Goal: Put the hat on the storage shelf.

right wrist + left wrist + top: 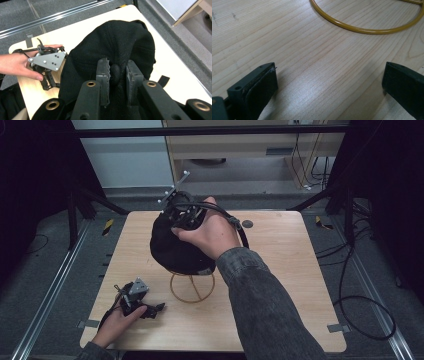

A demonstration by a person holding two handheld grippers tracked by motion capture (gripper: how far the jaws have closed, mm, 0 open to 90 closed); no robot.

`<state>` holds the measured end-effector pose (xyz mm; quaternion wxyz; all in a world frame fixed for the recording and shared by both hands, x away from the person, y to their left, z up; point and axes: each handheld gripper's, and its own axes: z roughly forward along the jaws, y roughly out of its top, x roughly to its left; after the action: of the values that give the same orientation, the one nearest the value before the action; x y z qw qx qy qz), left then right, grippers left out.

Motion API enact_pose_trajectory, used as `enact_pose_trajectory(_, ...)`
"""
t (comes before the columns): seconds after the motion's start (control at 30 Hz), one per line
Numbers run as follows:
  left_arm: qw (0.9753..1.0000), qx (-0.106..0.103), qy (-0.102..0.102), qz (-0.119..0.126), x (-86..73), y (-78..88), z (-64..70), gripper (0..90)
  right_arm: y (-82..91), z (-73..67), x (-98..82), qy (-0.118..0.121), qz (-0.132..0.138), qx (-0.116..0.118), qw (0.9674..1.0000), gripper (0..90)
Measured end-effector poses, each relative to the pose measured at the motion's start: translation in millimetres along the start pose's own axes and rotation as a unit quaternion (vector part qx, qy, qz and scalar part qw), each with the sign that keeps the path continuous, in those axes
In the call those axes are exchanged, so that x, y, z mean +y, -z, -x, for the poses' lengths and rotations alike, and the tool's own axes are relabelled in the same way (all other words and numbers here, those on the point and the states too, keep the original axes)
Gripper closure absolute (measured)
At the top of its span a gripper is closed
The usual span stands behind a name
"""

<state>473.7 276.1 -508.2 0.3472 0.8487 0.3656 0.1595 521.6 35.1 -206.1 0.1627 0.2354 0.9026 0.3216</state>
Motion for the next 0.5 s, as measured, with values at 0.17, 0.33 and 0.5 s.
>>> enact_pose_trajectory(0.17, 1.0000, 0.001, 0.000, 0.001, 0.0, -0.1, 0.0, 0.0, -8.5, -1.1, 0.1, 0.003, -0.009, -0.002, 1.0000, 75.7)
enact_pose_trajectory(0.33, 1.0000, 0.000, 0.000, 0.001, 0.1, -0.2, 0.0, 0.0, -10.6, 1.5, -0.8, -0.001, -0.013, -0.004, 0.9999, 73.2)
enact_pose_trajectory(0.5, 1.0000, 0.000, 0.000, 0.001, 0.1, -0.2, 0.0, 0.0, -14.7, 0.3, -3.3, -0.004, -0.019, 0.004, 0.9998, 71.1)
